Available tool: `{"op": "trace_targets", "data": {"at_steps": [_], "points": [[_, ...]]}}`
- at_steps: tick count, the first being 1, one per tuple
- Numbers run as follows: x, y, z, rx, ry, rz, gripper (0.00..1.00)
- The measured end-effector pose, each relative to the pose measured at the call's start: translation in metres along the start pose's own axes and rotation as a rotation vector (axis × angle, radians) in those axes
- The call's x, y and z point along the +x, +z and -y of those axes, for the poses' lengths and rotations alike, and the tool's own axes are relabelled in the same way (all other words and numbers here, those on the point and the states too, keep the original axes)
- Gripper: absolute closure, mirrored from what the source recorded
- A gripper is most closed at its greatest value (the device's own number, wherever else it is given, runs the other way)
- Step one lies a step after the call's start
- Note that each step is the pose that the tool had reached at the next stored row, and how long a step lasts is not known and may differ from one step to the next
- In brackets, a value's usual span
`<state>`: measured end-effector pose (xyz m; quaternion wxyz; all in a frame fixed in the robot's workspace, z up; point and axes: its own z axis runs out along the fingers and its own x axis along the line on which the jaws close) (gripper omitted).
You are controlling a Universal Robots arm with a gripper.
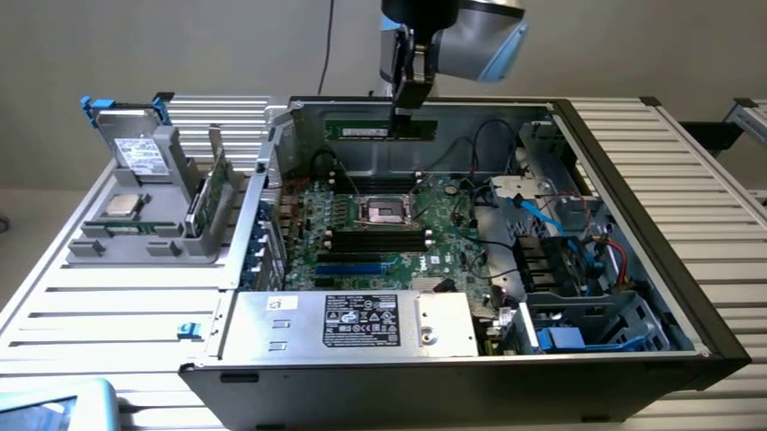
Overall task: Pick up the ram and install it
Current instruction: 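Pick up the ram and move it above insertion slot, then insert the ram into the slot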
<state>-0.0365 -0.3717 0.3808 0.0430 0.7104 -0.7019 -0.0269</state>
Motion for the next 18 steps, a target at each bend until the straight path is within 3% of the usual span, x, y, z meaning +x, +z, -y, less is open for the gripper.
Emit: {"op": "trace_targets", "data": {"at_steps": [18], "points": [[0.0003, -0.0002, 0.0021, -0.0015, 0.0, -0.0001, 0.86]]}}
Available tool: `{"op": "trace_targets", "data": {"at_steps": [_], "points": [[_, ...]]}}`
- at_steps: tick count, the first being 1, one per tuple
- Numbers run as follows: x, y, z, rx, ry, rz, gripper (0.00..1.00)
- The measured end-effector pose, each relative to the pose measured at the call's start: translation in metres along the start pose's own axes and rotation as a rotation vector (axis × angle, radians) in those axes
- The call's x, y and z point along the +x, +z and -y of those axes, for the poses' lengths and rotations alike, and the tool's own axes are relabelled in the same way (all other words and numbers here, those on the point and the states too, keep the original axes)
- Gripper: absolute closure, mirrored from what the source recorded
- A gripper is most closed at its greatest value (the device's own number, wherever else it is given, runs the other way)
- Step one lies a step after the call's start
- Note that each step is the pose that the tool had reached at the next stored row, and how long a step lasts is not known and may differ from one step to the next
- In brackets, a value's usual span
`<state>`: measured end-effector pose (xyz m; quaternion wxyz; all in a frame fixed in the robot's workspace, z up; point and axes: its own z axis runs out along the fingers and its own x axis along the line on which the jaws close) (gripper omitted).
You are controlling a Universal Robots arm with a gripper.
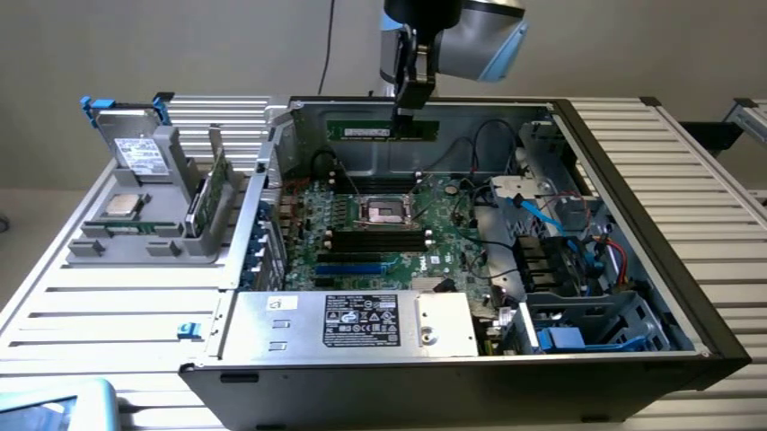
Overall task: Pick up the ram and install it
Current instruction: 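Insert the ram into the slot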
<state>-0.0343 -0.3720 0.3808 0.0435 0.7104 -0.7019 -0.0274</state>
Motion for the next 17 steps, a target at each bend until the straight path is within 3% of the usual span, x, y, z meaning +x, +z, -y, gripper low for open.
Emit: {"op": "trace_targets", "data": {"at_steps": [5, 8, 13, 17], "points": [[0.0, 0.0003, -0.0002, 0.0022, 0.002, -0.0156, 0.86], [0.001, 0.0004, -0.0013, 0.0032, 0.002, -0.0159, 0.86], [0.005, 0.0058, -0.0037, 0.0158, 0.002, -0.0158, 0.86], [0.008, 0.0132, -0.0034, 0.0169, 0.002, -0.015, 0.86]]}}
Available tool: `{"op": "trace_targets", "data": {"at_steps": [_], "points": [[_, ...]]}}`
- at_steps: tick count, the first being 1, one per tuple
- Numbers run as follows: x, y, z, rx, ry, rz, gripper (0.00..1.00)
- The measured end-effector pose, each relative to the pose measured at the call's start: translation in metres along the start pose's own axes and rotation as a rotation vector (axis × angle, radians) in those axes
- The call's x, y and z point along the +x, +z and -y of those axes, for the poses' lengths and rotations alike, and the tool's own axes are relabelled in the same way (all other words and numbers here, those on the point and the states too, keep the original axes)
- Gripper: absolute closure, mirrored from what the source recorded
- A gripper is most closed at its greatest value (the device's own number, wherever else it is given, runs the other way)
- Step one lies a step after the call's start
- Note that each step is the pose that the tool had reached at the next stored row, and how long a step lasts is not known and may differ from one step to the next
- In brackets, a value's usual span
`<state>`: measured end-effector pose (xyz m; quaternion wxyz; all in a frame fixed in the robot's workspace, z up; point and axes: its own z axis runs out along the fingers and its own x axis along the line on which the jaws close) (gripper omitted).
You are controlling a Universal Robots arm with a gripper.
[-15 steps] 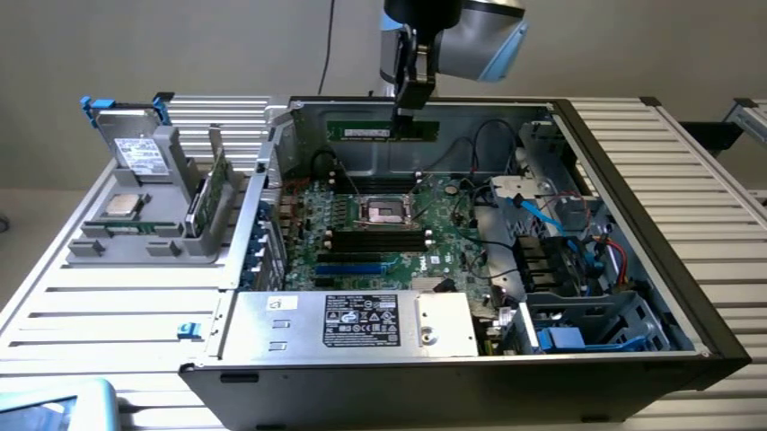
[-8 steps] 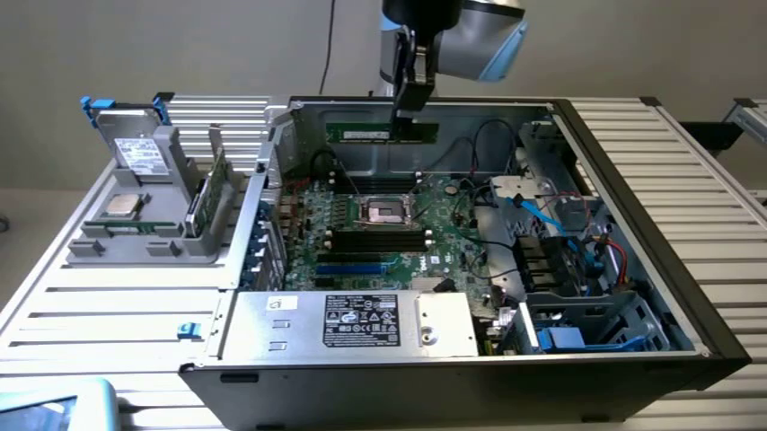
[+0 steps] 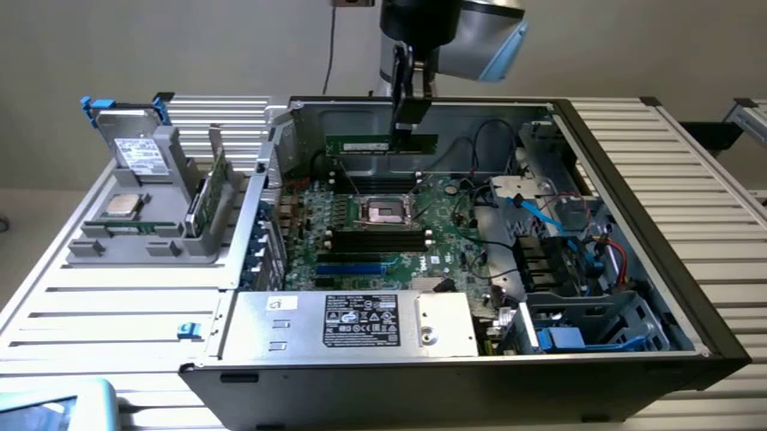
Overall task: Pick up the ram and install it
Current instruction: 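Insert the ram into the slot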
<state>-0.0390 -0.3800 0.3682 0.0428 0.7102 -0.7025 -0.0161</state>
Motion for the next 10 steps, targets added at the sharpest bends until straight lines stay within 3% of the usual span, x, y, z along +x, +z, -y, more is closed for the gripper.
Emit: {"op": "trace_targets", "data": {"at_steps": [10], "points": [[0.0, 0.0181, 0.0016, 0.0, 0.0, -0.0001, 0.86]]}}
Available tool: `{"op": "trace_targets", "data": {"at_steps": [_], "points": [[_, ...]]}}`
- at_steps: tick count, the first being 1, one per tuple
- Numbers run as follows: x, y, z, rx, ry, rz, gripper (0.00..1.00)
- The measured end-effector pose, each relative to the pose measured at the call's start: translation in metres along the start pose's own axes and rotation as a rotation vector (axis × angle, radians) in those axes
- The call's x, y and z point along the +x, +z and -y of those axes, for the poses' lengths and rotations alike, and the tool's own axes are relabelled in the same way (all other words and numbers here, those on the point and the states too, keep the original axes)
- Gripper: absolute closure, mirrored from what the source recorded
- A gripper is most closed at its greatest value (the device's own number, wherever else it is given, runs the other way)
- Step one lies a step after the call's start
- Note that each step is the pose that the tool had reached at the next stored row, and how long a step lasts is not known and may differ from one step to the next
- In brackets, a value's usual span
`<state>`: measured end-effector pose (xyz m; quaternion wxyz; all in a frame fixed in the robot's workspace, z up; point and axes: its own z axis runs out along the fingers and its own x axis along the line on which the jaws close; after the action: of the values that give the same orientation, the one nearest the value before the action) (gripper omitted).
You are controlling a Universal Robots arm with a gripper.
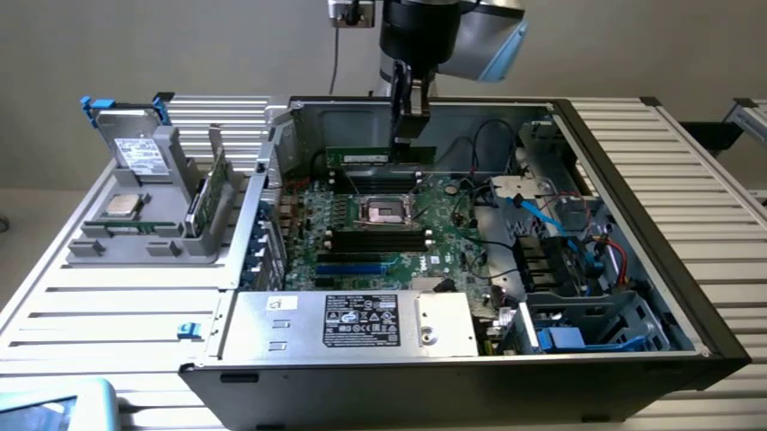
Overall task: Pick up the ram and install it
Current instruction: 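Insert the ram into the slot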
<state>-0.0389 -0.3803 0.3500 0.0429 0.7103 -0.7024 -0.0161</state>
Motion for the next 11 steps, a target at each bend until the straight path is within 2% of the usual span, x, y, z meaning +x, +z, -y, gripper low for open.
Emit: {"op": "trace_targets", "data": {"at_steps": [11], "points": [[-0.001, 0.0199, 0.0012, 0.0, 0.0, 0.0001, 0.86]]}}
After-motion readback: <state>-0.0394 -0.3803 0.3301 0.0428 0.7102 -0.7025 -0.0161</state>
